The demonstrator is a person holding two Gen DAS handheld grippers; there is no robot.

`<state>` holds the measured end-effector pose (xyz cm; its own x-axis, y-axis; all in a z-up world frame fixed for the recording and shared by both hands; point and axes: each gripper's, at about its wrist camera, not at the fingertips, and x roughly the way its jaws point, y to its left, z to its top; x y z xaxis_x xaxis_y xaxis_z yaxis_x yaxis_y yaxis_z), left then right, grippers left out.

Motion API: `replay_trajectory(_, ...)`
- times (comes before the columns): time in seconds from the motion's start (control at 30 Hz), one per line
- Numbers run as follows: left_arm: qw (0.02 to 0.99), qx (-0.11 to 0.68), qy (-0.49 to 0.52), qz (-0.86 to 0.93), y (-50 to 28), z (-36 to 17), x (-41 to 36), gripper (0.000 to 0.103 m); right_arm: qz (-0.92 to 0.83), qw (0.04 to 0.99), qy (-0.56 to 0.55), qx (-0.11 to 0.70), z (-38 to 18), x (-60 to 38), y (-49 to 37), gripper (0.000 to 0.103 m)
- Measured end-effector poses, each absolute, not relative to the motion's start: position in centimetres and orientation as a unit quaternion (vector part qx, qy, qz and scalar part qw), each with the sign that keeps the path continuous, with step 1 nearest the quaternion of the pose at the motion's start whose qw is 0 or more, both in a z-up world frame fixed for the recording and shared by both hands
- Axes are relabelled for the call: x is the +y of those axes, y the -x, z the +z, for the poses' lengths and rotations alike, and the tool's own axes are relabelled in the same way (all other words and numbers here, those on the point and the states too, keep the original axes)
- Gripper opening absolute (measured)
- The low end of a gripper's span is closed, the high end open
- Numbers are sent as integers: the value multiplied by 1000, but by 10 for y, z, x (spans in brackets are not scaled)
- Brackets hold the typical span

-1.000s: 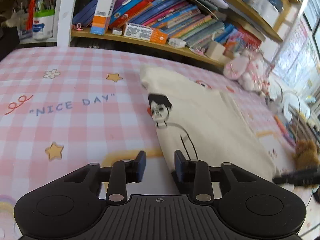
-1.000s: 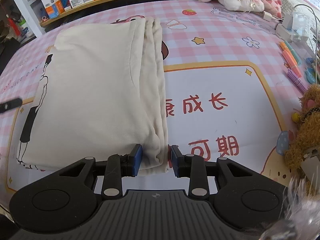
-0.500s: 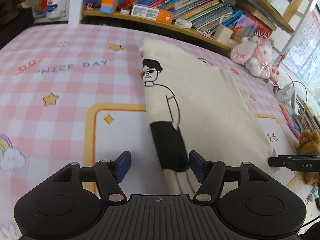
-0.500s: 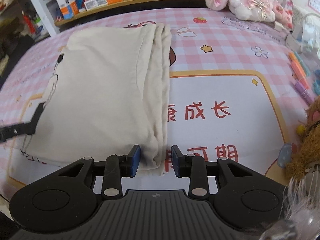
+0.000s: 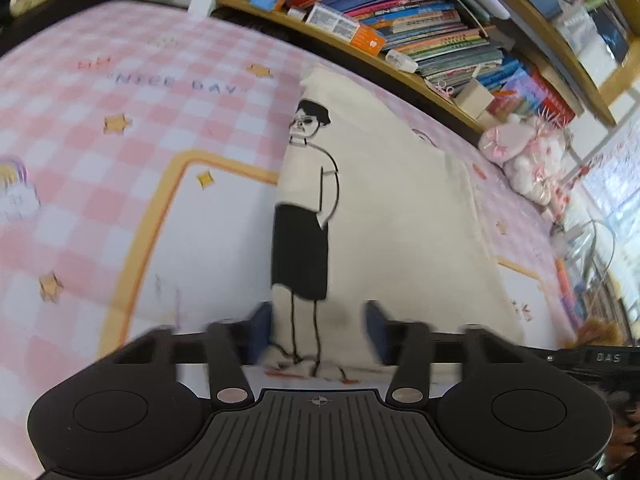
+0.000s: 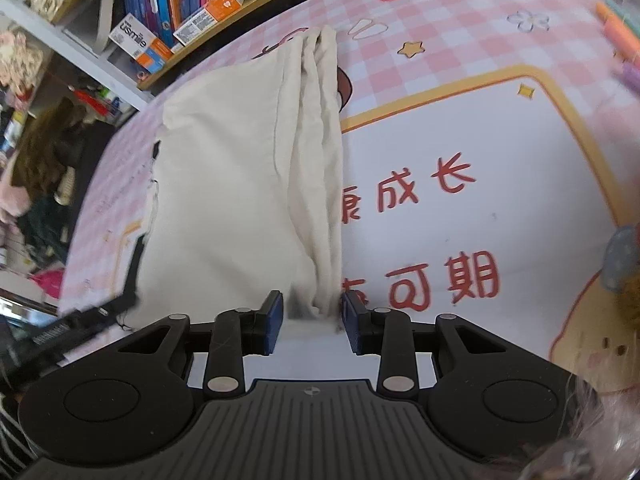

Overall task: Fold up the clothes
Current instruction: 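Move both tools to the shirt's end and grasp it with the right tool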

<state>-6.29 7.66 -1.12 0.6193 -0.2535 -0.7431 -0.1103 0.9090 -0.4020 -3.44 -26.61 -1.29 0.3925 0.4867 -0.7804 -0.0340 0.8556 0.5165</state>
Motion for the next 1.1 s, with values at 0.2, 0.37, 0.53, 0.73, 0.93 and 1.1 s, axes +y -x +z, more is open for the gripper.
replay_trajectory(0.2,888,419,186,-24,73,-5,69,12,188,816,-196,510,-7,-267,35,11)
replay_trajectory(0.37,893,424,154,-14,73,-5,63,18,196,809,-197,518,-11,-271,33,12)
replay_trajectory(0.53,912,400,89,4,85,9,50,25,198,798,-219,525,-12,-279,38,25)
replay_trajectory(0.73,940,342,4,-12,110,25,21,84,200,783,-250,533,-14,-290,44,41)
replay_trajectory(0.93,941,316,-104,-57,118,22,-16,92,192,763,-302,538,-20,-299,44,45)
replay_trajectory(1.1,929,312,-176,-96,123,14,-42,93,168,741,-358,543,-28,-306,38,45)
